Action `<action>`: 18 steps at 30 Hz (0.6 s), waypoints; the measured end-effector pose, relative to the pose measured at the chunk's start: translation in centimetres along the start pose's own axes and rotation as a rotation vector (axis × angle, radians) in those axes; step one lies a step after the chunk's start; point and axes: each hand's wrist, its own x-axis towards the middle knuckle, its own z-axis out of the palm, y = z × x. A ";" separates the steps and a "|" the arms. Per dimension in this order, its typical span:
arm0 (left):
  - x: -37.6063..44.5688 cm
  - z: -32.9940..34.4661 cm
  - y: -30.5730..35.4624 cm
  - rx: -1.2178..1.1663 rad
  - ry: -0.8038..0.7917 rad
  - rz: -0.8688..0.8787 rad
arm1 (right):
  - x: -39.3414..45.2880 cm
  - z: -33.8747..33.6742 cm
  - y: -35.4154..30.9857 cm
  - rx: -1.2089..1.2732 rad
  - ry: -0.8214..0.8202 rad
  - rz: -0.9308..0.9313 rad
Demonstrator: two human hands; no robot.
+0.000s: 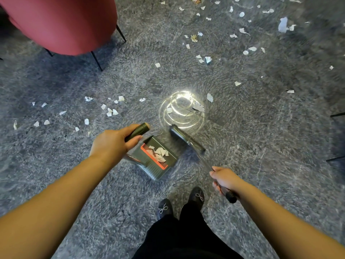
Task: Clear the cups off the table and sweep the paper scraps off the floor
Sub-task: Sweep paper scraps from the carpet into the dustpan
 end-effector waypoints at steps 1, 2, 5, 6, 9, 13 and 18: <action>0.1 -0.2 -0.1 0.011 0.007 -0.005 | 0.3 -0.1 -0.3 -0.037 0.000 -0.009; 0.3 -0.4 -0.1 0.014 0.013 -0.013 | 0.6 -0.1 -0.5 -0.068 0.001 -0.006; 0.9 -0.9 -0.4 0.022 0.026 -0.057 | 1.5 0.6 -0.6 -0.142 -0.036 0.026; 1.0 -1.0 -0.6 0.024 0.034 -0.075 | 1.6 1.0 -0.4 -0.174 -0.056 0.029; 1.1 -1.1 -1.2 -0.026 0.062 -0.104 | 1.3 2.2 0.5 -0.283 -0.119 0.019; 0.7 -1.0 -2.0 -0.071 0.091 -0.095 | 0.5 2.8 1.0 -0.270 -0.177 0.018; 0.2 -1.1 -2.4 -0.068 0.098 -0.105 | -0.7 3.1 1.1 -0.177 -0.171 0.002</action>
